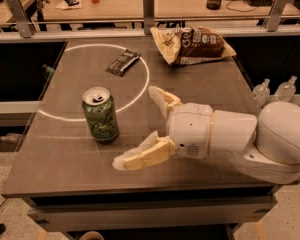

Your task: Move green can near rxbar chocolate

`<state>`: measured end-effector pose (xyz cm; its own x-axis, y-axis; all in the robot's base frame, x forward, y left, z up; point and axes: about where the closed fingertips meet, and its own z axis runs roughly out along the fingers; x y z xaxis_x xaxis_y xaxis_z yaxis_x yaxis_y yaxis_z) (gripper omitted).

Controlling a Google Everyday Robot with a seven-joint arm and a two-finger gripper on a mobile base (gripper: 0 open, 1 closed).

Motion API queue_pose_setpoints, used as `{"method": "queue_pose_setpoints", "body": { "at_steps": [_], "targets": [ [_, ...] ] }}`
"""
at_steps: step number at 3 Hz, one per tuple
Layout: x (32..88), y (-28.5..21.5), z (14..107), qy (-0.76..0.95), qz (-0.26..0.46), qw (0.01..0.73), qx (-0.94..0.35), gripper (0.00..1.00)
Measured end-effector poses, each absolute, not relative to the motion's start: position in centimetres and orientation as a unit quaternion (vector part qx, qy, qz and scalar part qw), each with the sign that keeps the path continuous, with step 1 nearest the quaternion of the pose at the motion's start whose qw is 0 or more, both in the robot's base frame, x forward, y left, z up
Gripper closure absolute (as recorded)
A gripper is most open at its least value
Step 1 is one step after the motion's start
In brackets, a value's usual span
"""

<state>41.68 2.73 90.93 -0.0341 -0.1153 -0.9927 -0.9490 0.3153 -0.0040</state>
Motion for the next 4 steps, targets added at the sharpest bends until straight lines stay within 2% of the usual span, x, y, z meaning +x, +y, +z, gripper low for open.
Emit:
{"method": "queue_pose_setpoints", "body": {
  "at_steps": [4],
  "targets": [
    [44.5,12.0,89.0,0.571,0.41,0.529,-0.475,0.0]
  ]
}}
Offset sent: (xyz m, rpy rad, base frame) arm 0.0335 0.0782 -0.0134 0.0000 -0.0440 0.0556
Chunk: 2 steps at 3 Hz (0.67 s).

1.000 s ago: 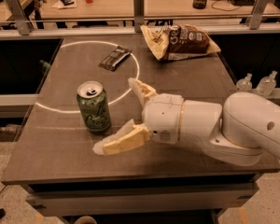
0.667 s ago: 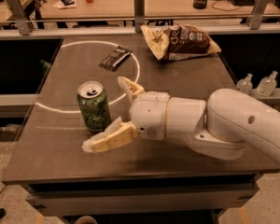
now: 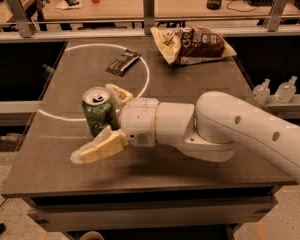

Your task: Move green can near rxbar chocolate

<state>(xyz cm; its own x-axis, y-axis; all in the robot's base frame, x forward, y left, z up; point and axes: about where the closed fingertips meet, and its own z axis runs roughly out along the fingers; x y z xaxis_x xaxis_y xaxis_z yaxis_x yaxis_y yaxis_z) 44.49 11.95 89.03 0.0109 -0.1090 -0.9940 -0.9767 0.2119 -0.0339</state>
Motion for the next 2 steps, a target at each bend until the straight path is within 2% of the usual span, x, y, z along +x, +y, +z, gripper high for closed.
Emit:
{"method": "queue_pose_setpoints", "body": {
  "at_steps": [1,2],
  "targets": [
    [44.62,12.68,88.58,0.567,0.416,0.526,-0.479,0.18],
    [44.73,13.17,88.4,0.559,0.421,0.526,-0.483,0.41]
  ]
}}
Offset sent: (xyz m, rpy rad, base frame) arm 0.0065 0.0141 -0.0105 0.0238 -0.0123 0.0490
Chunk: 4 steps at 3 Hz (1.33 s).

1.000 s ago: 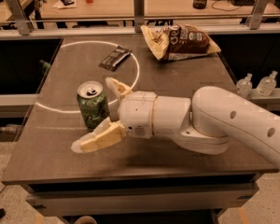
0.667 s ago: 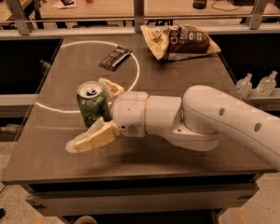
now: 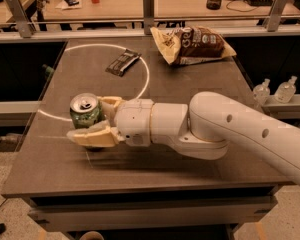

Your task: Move green can near rxbar chocolate

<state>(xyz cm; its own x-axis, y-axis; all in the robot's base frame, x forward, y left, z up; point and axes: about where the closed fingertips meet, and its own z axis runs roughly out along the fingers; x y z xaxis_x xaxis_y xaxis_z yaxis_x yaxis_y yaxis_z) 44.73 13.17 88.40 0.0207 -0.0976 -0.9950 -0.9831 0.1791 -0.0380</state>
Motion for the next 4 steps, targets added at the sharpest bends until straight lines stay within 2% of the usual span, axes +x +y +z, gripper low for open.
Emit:
{"method": "queue_pose_setpoints", "body": {
  "at_steps": [2,3,4],
  "targets": [
    [46.1,12.8,88.4,0.567,0.415,0.533,-0.47,0.87],
    [49.5,8.5,88.6,0.603,0.36,0.559,-0.441,1.0],
    [52.4,2.4,88.1,0.653,0.288,0.573,-0.403,1.0]
  ]
}}
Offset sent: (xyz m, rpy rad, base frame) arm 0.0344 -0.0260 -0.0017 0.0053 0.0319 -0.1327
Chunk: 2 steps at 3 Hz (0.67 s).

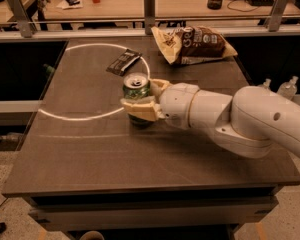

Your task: Move green can near rxbar chocolate

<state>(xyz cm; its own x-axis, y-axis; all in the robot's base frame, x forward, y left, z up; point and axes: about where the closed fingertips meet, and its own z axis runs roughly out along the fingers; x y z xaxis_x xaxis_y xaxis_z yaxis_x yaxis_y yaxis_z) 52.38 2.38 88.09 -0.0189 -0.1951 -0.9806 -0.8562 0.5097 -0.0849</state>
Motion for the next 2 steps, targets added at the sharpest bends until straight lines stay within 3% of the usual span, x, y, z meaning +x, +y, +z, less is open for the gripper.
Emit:
{"method": "queue_pose_setpoints", "body": {
  "at_steps": [1,2],
  "targets": [
    [54.44,-4.21,87.66,0.706,0.209,0.578,-0.352,1.0],
    [54.44,-4.2,87.74,0.706,0.209,0.578,-0.352,1.0]
  ]
}}
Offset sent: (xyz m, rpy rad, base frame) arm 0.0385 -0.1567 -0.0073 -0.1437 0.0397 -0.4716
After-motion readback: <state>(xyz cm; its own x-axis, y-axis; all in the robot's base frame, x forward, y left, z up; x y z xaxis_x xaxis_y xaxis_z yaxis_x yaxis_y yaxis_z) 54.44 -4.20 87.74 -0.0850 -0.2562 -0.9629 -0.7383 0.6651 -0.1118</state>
